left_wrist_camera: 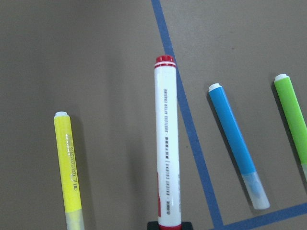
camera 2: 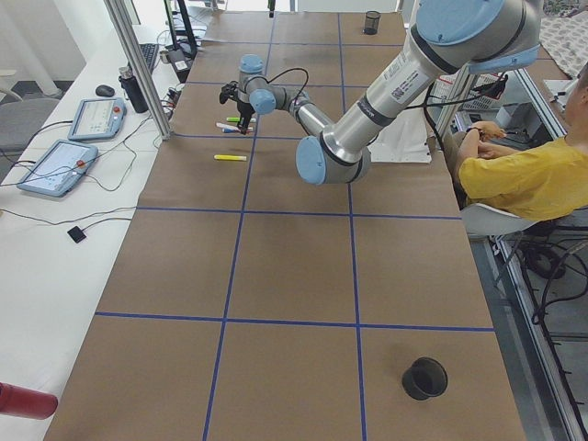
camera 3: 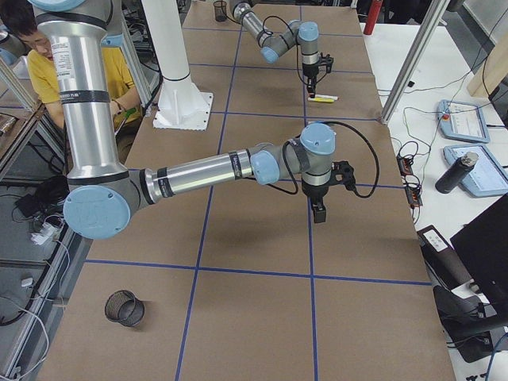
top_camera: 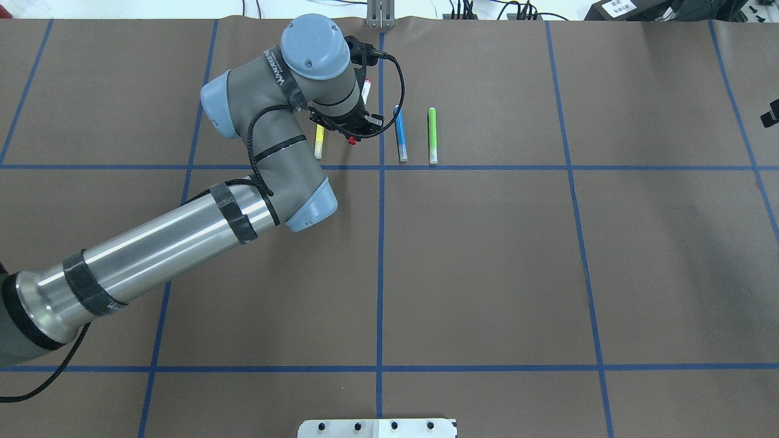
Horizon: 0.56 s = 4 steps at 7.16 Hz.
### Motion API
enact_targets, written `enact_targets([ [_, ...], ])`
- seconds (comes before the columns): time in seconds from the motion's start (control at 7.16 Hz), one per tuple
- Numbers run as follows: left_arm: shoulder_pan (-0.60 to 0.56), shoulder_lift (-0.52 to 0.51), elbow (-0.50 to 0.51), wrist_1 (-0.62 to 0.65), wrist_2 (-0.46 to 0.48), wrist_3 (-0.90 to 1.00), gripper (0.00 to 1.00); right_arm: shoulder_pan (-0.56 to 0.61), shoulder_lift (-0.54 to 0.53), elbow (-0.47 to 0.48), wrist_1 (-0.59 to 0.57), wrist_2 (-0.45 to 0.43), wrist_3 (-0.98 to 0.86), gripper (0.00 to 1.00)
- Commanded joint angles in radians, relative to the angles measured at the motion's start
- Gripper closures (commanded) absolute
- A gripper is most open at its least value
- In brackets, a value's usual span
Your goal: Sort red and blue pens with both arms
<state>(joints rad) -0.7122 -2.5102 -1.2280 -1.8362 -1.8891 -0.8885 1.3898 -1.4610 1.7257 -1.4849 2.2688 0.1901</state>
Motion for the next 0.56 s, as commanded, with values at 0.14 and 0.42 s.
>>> enact_targets([
  [0.14,-0.061,0.115,-0.35,0.37,0.002,0.157,1.0,0.0,-0.004,0.0,0.0,0.0,0.0,0.0],
  [0.42,-0.14,0.271,-0.631,0.554,-0.001,0.303,1.0,0.0,-0.007,0.0,0.0,0.0,0.0,0.0],
])
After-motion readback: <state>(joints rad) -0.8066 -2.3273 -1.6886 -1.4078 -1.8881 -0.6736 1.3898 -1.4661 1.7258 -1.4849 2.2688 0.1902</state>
